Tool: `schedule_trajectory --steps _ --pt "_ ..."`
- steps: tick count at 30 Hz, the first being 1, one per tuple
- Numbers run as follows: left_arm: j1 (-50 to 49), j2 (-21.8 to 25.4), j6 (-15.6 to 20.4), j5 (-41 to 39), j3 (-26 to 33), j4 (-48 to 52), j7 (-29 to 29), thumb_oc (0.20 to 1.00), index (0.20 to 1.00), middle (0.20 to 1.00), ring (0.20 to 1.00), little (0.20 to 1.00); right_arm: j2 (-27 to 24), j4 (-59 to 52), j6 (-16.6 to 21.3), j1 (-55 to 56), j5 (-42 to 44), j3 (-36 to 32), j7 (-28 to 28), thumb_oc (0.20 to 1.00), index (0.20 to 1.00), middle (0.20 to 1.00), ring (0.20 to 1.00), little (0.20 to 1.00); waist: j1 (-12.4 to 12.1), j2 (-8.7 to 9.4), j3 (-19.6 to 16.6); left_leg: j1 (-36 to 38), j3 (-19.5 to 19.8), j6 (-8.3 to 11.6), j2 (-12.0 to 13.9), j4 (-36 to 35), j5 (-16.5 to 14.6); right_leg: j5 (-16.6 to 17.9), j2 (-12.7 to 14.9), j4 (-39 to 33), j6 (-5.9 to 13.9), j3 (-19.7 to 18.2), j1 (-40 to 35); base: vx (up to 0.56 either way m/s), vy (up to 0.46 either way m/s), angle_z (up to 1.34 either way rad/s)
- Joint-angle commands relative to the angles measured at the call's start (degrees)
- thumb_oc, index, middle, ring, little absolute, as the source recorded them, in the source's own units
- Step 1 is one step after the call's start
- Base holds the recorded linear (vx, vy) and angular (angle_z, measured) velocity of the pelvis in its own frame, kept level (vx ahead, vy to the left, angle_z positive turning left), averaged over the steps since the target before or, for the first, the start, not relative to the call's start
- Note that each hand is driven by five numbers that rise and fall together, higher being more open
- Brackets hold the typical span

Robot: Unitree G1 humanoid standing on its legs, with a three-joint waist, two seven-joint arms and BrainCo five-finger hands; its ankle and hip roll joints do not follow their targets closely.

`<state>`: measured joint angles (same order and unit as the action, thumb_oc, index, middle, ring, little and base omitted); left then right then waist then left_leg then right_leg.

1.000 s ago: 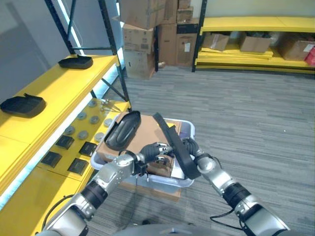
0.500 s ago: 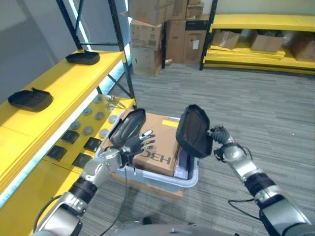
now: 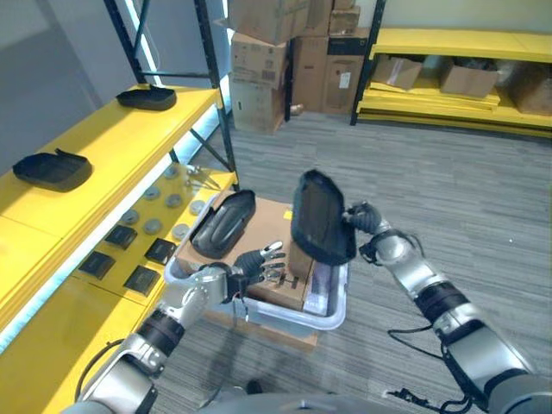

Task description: Move parts from the plastic box to the shelf.

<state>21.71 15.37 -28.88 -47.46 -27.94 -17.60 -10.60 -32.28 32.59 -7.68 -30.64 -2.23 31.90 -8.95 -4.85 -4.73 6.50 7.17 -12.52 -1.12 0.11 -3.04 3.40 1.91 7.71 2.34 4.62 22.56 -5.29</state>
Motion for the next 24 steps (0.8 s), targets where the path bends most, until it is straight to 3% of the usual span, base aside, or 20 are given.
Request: schedule_trajectory --steps 1,5,9,15,19,20,21,24 --pt "5.12 -1.56 3.94 -4.93 -3.87 -2.45 -0.63 1.0 1.0 1.0 1.0 1.0 1.95 1.46 5.32 -7.06 -2.84 2.45 1.56 0.2 0.2 0.2 0.2 0.2 -1.67 3.79 -3.84 -2.2 1.73 2.92 3.05 -1.55 -0.67 3.12 5.96 -2.98 7.1 -0.97 -1.23 0.0 0.0 0.0" --pt "5.62 -2.98 5.87 -10.13 -2.88 -3.62 0.7 1.0 1.0 1.0 1.0 1.0 3.3 1.0 6.78 -6.13 -5.21 4.4 3.62 0.2 0.2 0.2 0.2 0.2 -1.4 3.83 -3.81 -2.27 1.64 2.97 3.03 -1.5 -0.77 2.91 5.92 -2.93 7.01 -1.27 -1.14 0.0 0.0 0.0" --pt "5.62 -2.93 6.36 -9.39 -1.87 -4.03 0.3 1.0 1.0 1.0 1.0 1.0 3.86 0.32 7.39 -5.2 -6.59 5.19 4.2 0.2 0.2 0.2 0.2 0.2 -1.4 3.79 -3.63 -2.46 1.78 3.02 2.96 -1.38 -0.81 2.76 5.86 -2.77 6.89 -1.34 -1.0 0.0 0.0 0.0" --pt "5.7 -1.71 6.19 -4.27 -1.42 -4.59 -0.82 1.0 1.0 1.0 1.0 1.0 3.74 -1.59 7.69 -4.75 -7.95 5.41 5.52 0.2 0.2 0.2 0.2 0.2 -1.18 3.58 -3.51 -2.59 1.63 3.13 2.91 -1.36 -0.84 2.58 5.8 -2.78 6.9 -1.5 -0.84 0.0 0.0 0.0" --pt "6.37 -0.71 7.76 3.8 -2.88 -4.32 -4.83 1.0 1.0 1.0 1.0 1.0 4.21 -2.4 6.91 -4.57 -7.58 5.03 5.32 0.2 0.2 0.2 0.2 0.2 -1.07 3.47 -3.32 -2.73 1.69 3.08 2.84 -1.26 -0.87 2.46 5.76 -2.63 6.94 -1.74 -0.65 0.0 0.0 0.0" --pt "6.66 -0.11 8.36 5.87 -4.07 -3.49 -6.26 0.288 0.288 0.288 0.288 0.288 4.23 -2.86 6.49 -4.51 -7.7 5.05 5.45 0.2 0.2 0.2 0.2 0.2 -0.96 3.35 -3.29 -2.81 1.64 3.07 2.8 -1.24 -0.89 2.42 5.79 -2.57 7.0 -1.79 -0.54 0.0 0.0 0.0" --pt "6.76 0.06 8.82 5.47 -4.68 -3.28 -5.93 0.2 0.2 0.2 0.2 0.2 4.22 -3.08 6.29 -4.55 -7.58 5.18 5.41 0.2 0.2 0.2 0.2 0.2 -0.9 3.34 -3.22 -2.82 1.62 3.07 2.79 -1.19 -0.86 2.43 5.78 -2.51 7.0 -1.87 -0.5 0.0 0.0 0.0" --pt "7.04 0.23 8.96 5.26 -5.4 -2.17 -6.4 0.2 0.2 0.2 0.2 0.2 4.34 -3.21 6.07 -4.41 -7.08 5.39 4.99 0.2 0.2 0.2 0.2 0.2 -0.75 3.24 -3.16 -2.69 1.52 3.01 2.8 -1.26 -0.89 2.36 5.73 -2.47 6.97 -2.06 -0.48 0.0 0.0 0.0"
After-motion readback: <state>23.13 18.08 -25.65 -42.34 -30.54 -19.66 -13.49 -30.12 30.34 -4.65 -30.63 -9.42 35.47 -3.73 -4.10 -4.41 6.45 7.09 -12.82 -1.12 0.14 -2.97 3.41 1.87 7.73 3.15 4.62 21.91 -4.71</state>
